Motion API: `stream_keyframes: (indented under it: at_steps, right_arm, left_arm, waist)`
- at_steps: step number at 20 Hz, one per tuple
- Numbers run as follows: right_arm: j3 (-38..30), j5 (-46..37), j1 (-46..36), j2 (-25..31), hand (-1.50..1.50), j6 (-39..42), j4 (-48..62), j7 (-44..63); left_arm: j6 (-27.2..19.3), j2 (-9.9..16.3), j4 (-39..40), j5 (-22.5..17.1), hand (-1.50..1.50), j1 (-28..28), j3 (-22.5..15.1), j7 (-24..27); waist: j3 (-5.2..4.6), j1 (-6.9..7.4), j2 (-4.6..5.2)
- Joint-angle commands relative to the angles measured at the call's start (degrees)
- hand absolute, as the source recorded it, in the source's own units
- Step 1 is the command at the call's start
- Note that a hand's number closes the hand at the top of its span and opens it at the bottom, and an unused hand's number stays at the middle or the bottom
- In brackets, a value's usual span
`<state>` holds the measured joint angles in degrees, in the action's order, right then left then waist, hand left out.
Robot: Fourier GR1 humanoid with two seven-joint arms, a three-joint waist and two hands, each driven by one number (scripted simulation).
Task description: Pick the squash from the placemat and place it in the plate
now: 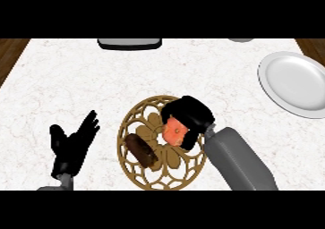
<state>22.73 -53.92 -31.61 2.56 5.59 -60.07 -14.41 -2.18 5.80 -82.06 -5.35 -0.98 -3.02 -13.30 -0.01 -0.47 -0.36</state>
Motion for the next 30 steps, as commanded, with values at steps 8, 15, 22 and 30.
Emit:
stream_keyframes:
  at_steps: [8,15,22,30]
  right_arm:
    - [-12.7,13.7,33.0,19.4,1.5,-10.4,-29.2,-16.2]
    - [-30.0,35.7,45.4,23.0,1.5,-3.6,-38.7,-18.9]
    - [-41.3,49.8,38.9,23.4,1.5,2.9,-26.2,-17.8]
    - [-45.7,43.9,17.9,28.1,1.5,-4.5,-0.7,-22.4]
  left_arm:
    - [-1.1,1.1,-0.2,-0.8,0.0,-4.1,3.2,2.1]
    - [-0.1,0.3,1.1,-1.0,0.0,-1.2,2.3,1.8]
    - [0.1,-0.1,-1.1,0.6,0.0,-0.2,-0.3,-1.1]
    - [1.4,-0.9,2.5,-0.5,0.0,2.3,1.3,1.7]
  waist:
    - [0.0,-6.05,-1.05]
    - [-0.03,-2.67,0.11]
    - [0.07,0.36,0.43]
    - [0.09,1.64,0.75]
